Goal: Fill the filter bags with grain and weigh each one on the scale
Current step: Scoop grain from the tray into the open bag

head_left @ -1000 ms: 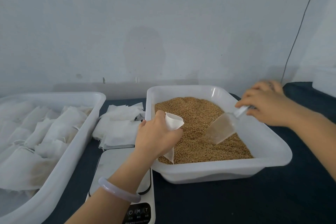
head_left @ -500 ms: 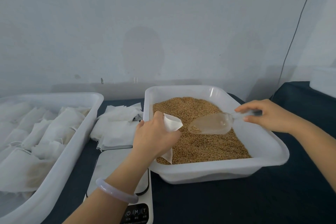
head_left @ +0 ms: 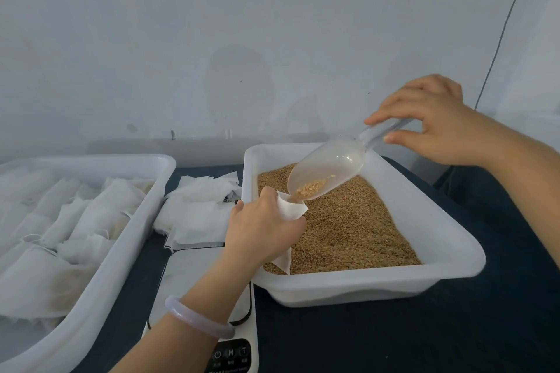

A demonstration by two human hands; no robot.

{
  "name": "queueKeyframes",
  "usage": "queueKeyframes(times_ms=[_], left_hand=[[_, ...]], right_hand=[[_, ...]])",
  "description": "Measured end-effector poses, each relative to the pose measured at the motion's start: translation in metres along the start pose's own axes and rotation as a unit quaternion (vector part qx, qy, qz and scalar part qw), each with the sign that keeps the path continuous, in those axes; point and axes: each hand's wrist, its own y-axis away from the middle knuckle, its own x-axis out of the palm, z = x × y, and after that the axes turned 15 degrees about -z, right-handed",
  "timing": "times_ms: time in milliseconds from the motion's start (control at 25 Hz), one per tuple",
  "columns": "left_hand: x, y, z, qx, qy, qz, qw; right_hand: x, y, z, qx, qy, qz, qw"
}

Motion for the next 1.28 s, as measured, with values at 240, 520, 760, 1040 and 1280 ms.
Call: queueKeyframes(times_ms=[240,520,760,1040,1280], left_hand=[[0.0,-0.001,0.0,-0.011,0.005,-0.007,1.0],[0.002,0.0,0.001,-0.014,0.0,-0.022,1.0],[0.003,0.0,0.002,-0.012,0.005,-0.028,1.0],[0.003,0.0,0.003,0.002,0.004,-0.023,1.0],[0.003,-0.001,0.003,-0.002,-0.006,-0.013,1.0]], right_hand=[[-0.001,-0.005,0.012,-0.051,0.04,-0.037,0.997],[0.033,0.028,-0.019,0.113,0.104,0.11,0.982],[0.094,0.071,-0.016,0.15,0.038,0.171,0.973],[0.068,0.066,-0.031,0.224,-0.103,0.146,0.958],[0.026,0.031,-0.027,0.22,-0.17,0.093,0.956]])
